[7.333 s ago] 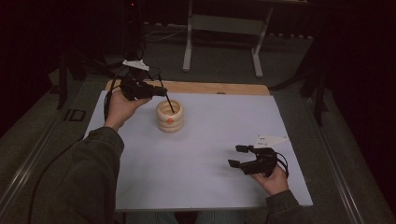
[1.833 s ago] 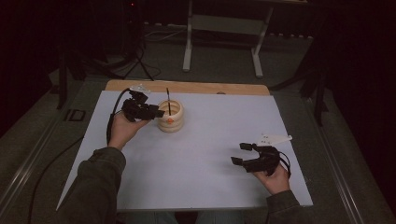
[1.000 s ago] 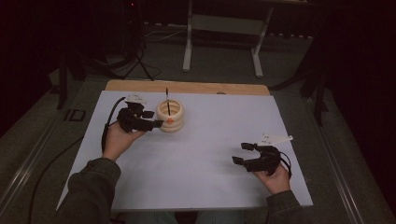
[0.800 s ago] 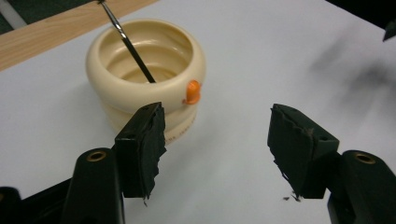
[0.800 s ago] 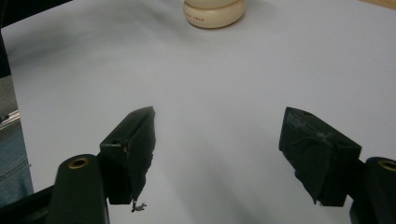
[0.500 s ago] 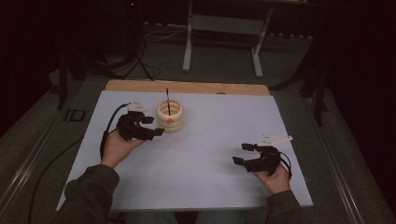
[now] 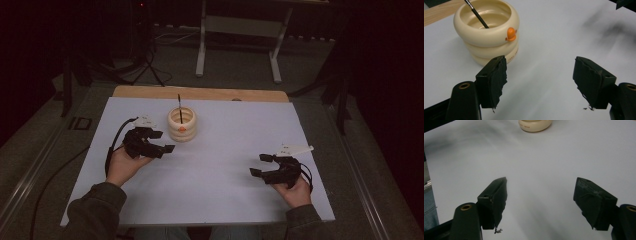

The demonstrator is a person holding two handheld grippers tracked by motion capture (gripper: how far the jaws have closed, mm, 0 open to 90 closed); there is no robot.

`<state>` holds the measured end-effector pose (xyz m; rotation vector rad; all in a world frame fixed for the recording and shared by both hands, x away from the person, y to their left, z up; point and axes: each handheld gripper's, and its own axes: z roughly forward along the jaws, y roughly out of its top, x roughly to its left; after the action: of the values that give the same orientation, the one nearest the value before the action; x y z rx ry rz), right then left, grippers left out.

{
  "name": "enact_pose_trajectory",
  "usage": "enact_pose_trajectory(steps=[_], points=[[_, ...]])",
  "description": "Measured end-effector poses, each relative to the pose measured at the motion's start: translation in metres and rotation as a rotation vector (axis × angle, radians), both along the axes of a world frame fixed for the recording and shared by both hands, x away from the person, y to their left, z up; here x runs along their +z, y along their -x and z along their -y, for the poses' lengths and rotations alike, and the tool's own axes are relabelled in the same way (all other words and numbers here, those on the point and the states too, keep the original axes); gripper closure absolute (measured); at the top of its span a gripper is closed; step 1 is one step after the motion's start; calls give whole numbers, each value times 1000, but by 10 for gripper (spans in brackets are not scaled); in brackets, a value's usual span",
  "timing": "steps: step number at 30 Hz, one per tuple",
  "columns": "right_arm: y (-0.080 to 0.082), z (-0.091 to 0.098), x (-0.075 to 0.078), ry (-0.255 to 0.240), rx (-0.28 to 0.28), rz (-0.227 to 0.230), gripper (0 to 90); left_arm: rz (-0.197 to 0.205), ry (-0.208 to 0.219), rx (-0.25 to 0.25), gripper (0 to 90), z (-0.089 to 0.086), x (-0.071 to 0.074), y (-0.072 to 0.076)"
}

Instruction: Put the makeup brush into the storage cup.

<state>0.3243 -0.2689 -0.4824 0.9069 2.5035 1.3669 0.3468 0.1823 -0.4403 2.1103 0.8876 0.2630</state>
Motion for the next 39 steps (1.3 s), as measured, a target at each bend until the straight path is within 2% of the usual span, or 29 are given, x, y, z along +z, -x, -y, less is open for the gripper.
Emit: enact_pose_trajectory(steps=[18, 39], points=[[1, 3, -1, 1, -6, 0, 267, 12, 17, 5, 271, -4, -8, 19], [2, 3, -2, 2, -9, -3, 267, 11, 12, 13, 265, -11, -22, 37]])
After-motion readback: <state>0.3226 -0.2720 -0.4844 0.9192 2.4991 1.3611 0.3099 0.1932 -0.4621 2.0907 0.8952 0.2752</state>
